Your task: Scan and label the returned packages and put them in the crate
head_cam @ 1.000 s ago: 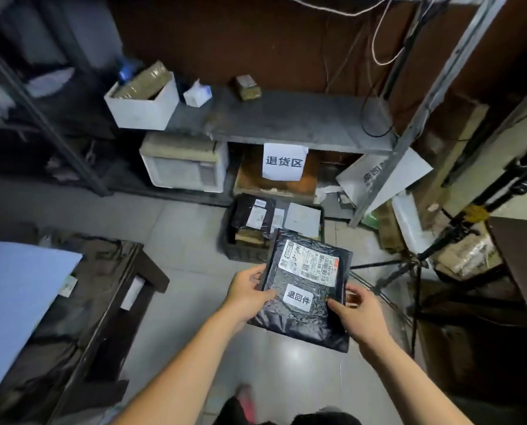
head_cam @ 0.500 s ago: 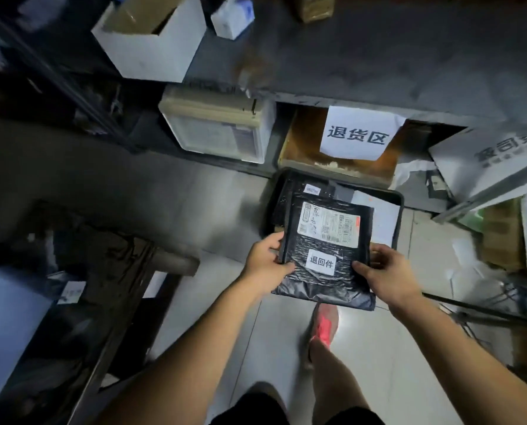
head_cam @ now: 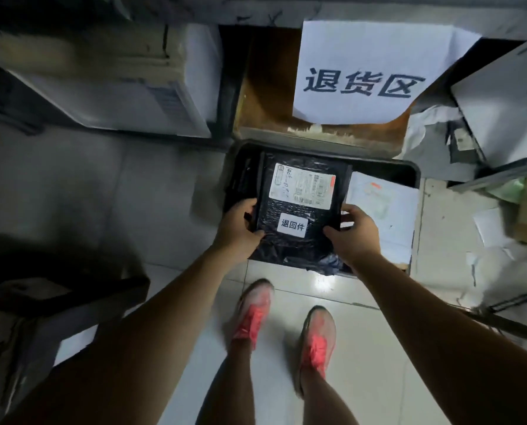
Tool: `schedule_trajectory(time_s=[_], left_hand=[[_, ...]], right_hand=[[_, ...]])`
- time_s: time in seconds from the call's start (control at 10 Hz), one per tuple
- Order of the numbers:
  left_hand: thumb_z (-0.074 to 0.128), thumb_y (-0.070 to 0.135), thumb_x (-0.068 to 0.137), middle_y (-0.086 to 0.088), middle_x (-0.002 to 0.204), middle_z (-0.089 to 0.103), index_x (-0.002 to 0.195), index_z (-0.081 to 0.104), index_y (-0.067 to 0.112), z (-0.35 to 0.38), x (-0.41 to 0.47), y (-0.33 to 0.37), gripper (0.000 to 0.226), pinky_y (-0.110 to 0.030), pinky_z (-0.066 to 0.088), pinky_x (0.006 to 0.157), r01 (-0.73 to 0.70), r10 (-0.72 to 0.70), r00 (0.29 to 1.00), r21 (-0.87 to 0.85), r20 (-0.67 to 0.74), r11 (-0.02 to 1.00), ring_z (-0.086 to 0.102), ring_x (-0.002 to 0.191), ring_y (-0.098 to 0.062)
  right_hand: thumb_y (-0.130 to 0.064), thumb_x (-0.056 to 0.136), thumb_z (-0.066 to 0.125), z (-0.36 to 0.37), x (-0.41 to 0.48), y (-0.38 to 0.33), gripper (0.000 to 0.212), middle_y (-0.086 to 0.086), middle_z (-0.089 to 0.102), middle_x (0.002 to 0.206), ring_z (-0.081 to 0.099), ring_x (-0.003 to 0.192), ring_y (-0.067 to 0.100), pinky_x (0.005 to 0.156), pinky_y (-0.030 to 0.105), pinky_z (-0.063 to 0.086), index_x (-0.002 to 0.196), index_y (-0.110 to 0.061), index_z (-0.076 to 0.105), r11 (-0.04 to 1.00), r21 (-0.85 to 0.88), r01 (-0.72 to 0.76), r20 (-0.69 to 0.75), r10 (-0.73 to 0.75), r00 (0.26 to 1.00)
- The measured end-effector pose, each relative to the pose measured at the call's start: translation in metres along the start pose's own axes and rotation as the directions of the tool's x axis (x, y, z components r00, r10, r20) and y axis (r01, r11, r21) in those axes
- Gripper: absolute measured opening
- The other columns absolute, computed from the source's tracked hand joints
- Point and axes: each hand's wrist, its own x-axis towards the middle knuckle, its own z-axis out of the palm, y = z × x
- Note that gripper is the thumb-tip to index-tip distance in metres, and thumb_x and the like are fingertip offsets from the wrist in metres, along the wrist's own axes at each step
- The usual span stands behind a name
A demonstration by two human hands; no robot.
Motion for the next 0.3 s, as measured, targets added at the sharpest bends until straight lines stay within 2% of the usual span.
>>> schedule_trajectory(time_s=[0.1, 0.3], left_hand=[[0.075, 0.0, 0.082, 0.006, 0.113, 0.054, 0.146, 0.047, 0.017, 0.009, 0.038, -0.017, 0.072, -0.02, 0.044, 0.085, 0.009, -0.008, 1.0, 0.086, -0.014, 0.996, 0.053, 0.092, -0.012], [0.078, 0.005, 0.081, -0.003, 0.108, 0.06, 0.145, 0.049, 0.018, 0.011, 0.058, -0.032, 0.072, -0.026, 0.047, 0.077, -0.012, 0.014, 1.0, 0.129, -0.02, 0.992, 0.056, 0.08, -0.014]], right_hand=[[-0.008, 0.085, 0.074, 0.022, 0.03, 0.004, 0.046, 0.0, 0.071, 0.111, 0.067, 0.08, 0.015, 0.069, 0.025, 0.056, 0.129, -0.017, 0.062, 1.0, -0.006, -0.016, -0.025, 0.015, 1.0], [-0.01, 0.086, 0.075, 0.037, 0.046, 0.011, 0.051, 0.004, 0.071, 0.119, 0.066, 0.081, 0.014, 0.073, 0.023, 0.053, 0.134, -0.013, 0.059, 0.996, -0.071, -0.053, -0.008, 0.053, 0.999]])
